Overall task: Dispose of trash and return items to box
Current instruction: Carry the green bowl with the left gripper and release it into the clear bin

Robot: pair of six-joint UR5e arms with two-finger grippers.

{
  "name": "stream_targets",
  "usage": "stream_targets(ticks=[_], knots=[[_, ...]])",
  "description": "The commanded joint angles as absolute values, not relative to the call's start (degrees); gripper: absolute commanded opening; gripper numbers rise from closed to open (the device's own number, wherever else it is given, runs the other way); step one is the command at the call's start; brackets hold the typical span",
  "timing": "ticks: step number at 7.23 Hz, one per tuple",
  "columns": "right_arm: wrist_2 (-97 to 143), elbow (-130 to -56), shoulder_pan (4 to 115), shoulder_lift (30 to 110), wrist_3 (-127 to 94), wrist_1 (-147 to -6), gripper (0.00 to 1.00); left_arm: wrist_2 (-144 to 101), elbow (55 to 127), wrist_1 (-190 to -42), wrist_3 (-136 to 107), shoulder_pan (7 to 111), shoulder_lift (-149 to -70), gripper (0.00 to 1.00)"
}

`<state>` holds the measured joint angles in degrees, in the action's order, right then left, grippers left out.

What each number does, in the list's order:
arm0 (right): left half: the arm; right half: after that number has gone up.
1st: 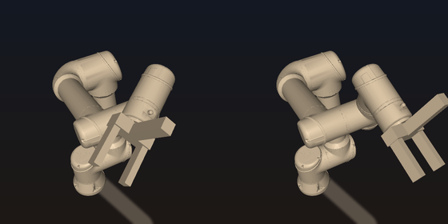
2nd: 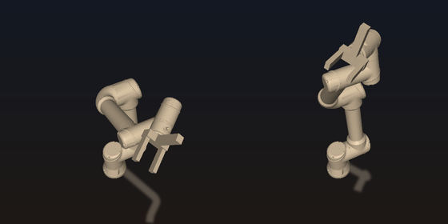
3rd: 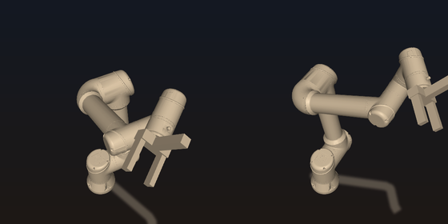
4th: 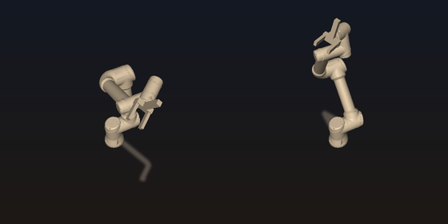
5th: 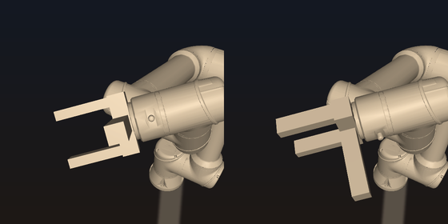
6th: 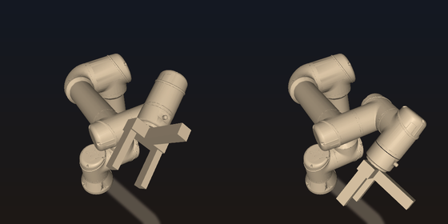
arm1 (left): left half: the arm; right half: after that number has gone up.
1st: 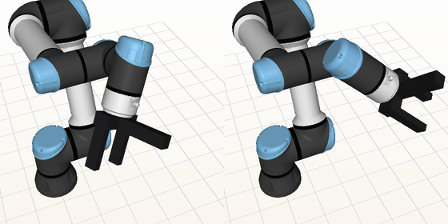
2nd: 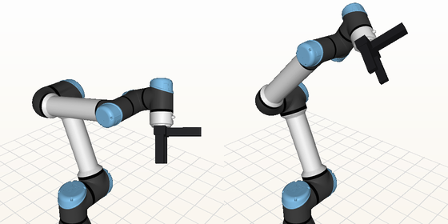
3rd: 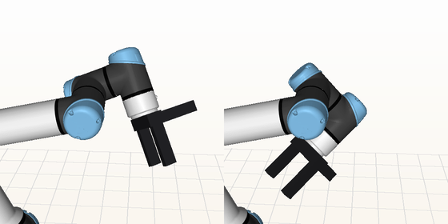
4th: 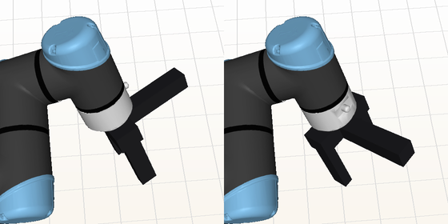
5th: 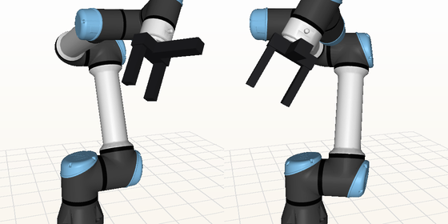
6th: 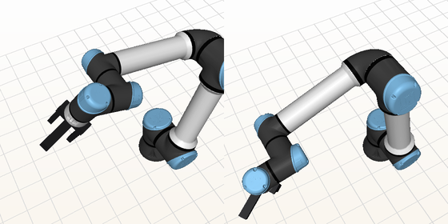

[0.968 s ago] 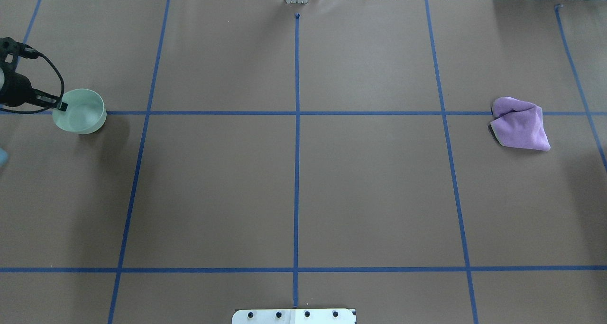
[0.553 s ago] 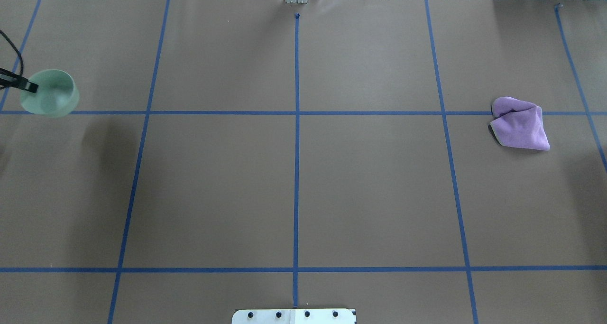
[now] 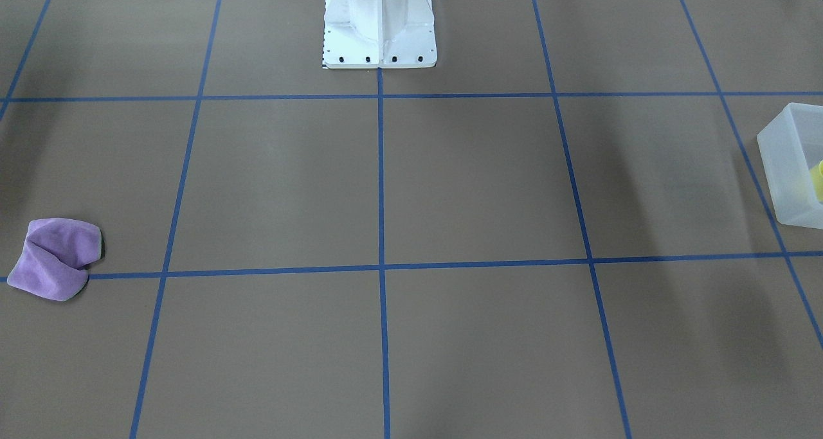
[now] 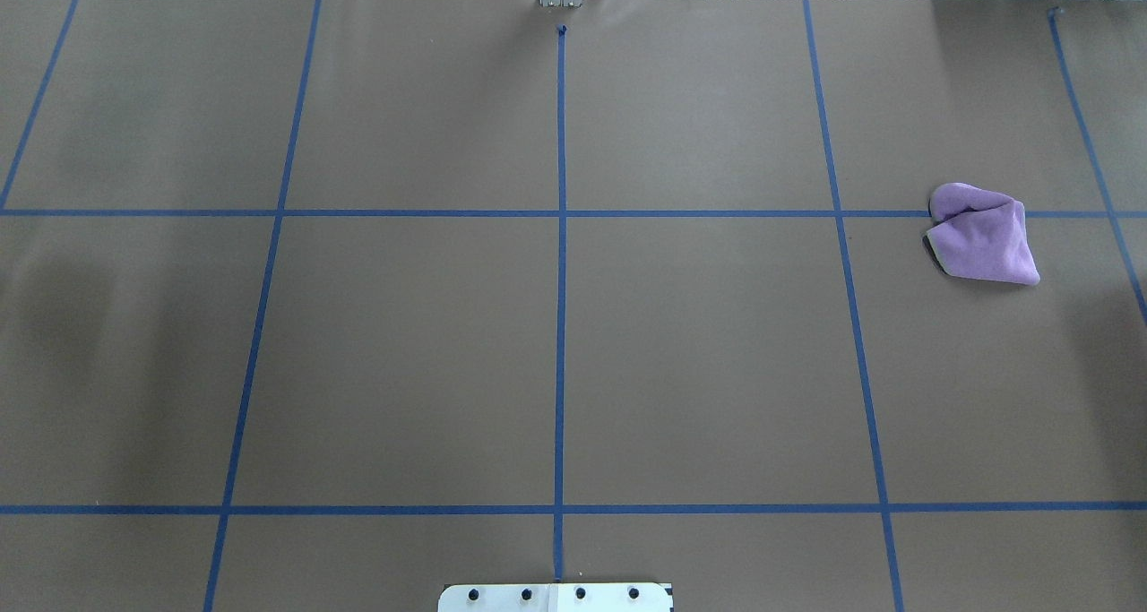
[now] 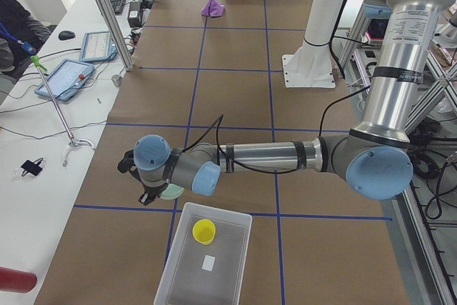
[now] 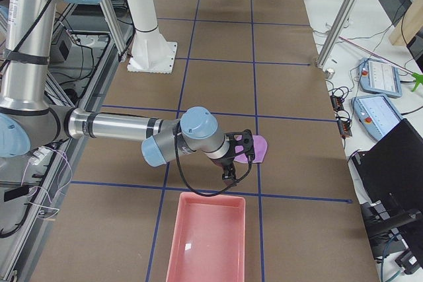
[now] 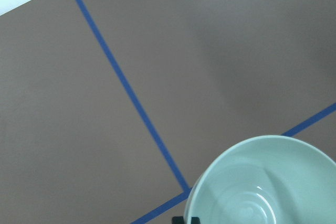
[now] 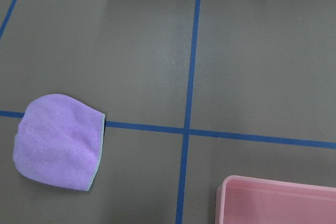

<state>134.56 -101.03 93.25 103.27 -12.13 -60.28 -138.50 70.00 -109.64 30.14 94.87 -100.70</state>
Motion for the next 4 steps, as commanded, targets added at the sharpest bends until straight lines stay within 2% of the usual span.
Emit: stream_targets(ticks=[1,4], knots=[[134.56,-100.99,93.25,103.27,-12.13,-60.21,1.00,-138.43,61.91,-109.85,43.20,98.42,-100.63,0.00],[134.56,-100.99,93.25,103.27,-12.04,-60.21,1.00,-138.43,53.64,-113.02,55.41,102.03,-100.55,0.00]])
